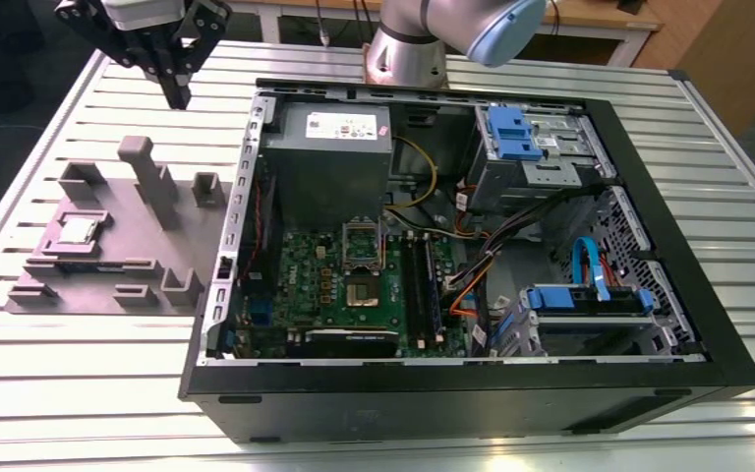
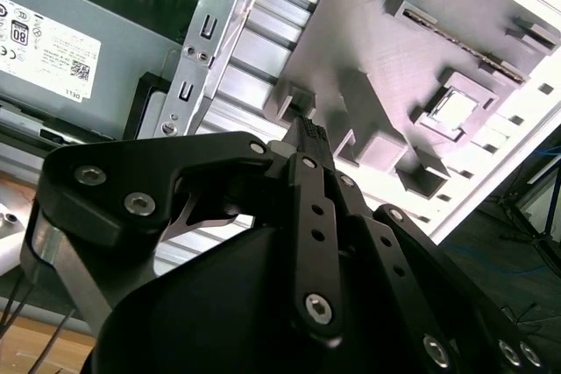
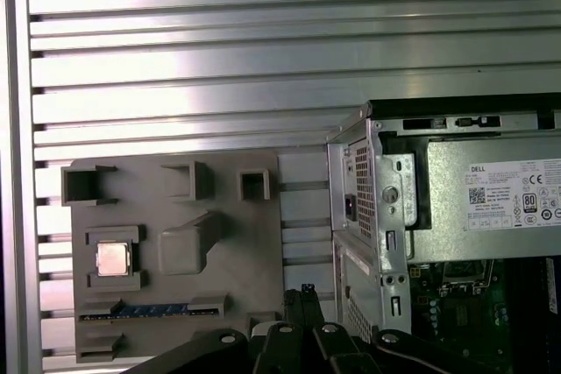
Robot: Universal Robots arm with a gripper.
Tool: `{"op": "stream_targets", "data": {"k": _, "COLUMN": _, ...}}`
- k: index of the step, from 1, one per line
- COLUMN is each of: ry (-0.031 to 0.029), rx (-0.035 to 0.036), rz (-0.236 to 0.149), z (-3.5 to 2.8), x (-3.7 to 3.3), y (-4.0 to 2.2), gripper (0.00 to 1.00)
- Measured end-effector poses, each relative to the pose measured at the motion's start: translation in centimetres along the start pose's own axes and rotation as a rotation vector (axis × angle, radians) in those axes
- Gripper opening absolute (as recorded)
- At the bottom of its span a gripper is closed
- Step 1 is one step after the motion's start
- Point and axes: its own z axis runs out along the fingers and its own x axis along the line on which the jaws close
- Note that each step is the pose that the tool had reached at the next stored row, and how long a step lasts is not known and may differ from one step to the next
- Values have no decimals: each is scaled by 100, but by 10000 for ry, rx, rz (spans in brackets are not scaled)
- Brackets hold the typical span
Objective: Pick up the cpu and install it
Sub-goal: 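Reach for the cpu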
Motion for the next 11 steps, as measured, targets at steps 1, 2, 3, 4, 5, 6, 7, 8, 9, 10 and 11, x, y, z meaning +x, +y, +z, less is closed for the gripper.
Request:
{"op": "stream_targets", "data": {"k": 1, "ry": 0, "rx": 0, "rz": 1, "z": 0, "x": 6, "y": -1, "gripper": 10}}
{"op": "stream_targets", "data": {"k": 2, "ry": 0, "rx": 0, "rz": 1, "z": -1, "x": 12, "y": -1, "gripper": 10}}
{"op": "stream_targets", "data": {"k": 3, "ry": 0, "rx": 0, "rz": -1, "z": -1, "x": 17, "y": -1, "gripper": 10}}
{"op": "stream_targets", "data": {"k": 4, "ry": 0, "rx": 0, "rz": 0, "z": -1, "x": 22, "y": -2, "gripper": 10}}
{"op": "stream_targets", "data": {"k": 5, "ry": 0, "rx": 0, "rz": 0, "z": -1, "x": 28, "y": -2, "gripper": 10}}
{"op": "stream_targets", "data": {"k": 6, "ry": 0, "rx": 1, "rz": 0, "z": -1, "x": 33, "y": -2, "gripper": 10}}
{"op": "stream_targets", "data": {"k": 7, "ry": 0, "rx": 0, "rz": -1, "z": -1, "x": 38, "y": -3, "gripper": 10}}
{"op": "stream_targets", "data": {"k": 8, "ry": 0, "rx": 0, "rz": 0, "z": -1, "x": 43, "y": -3, "gripper": 10}}
{"op": "stream_targets", "data": {"k": 9, "ry": 0, "rx": 0, "rz": 0, "z": -1, "x": 49, "y": -4, "gripper": 10}}
{"op": "stream_targets", "data": {"k": 10, "ry": 0, "rx": 0, "rz": -1, "z": -2, "x": 55, "y": -4, "gripper": 10}}
{"op": "stream_targets", "data": {"k": 11, "ry": 0, "rx": 0, "rz": -1, "z": -2, "x": 60, "y": -5, "gripper": 10}}
